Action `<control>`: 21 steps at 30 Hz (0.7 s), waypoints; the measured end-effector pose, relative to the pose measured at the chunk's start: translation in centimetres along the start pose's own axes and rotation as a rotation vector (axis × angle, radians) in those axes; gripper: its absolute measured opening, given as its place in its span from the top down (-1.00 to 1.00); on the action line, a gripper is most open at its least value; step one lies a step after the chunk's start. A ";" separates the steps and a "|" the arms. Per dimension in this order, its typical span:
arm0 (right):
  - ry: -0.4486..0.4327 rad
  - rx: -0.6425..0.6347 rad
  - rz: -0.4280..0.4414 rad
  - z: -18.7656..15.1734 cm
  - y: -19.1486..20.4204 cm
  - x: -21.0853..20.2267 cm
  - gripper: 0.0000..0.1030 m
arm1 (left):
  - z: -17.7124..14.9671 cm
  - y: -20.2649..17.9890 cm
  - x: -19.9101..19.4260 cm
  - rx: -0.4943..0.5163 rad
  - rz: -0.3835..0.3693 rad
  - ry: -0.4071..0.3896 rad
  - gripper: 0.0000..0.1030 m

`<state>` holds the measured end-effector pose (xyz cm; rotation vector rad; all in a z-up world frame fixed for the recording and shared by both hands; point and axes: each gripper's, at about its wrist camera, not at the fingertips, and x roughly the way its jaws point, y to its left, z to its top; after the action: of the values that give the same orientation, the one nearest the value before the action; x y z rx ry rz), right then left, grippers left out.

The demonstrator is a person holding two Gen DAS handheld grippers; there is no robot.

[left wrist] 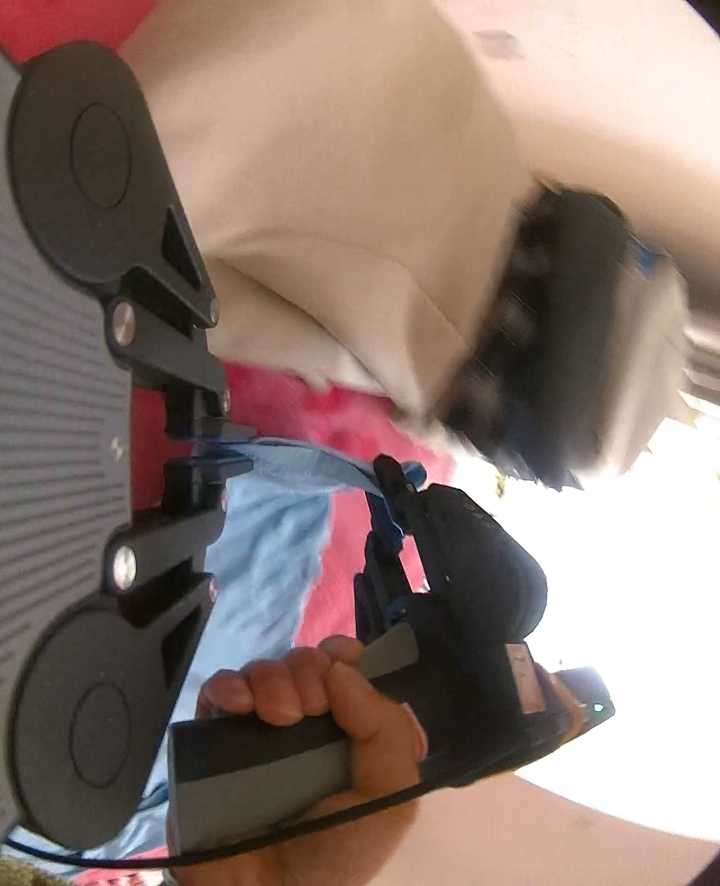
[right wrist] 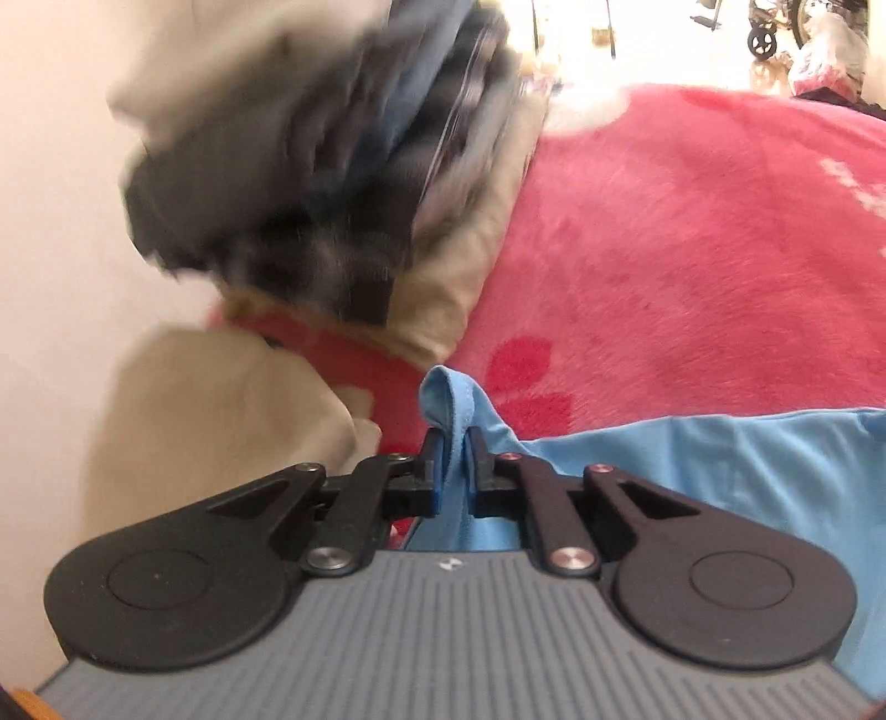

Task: Fold clothes

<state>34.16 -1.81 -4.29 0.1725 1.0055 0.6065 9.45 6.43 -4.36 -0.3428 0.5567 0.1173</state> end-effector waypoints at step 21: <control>-0.221 0.378 -0.115 -6.4 -19.7 -8.3 0.55 | -4.1 -11.1 -0.6 0.531 -0.401 0.132 0.48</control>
<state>33.40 -23.45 -9.62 0.5015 0.9007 0.2802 9.15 -5.36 -4.12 0.0615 0.6166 -0.4381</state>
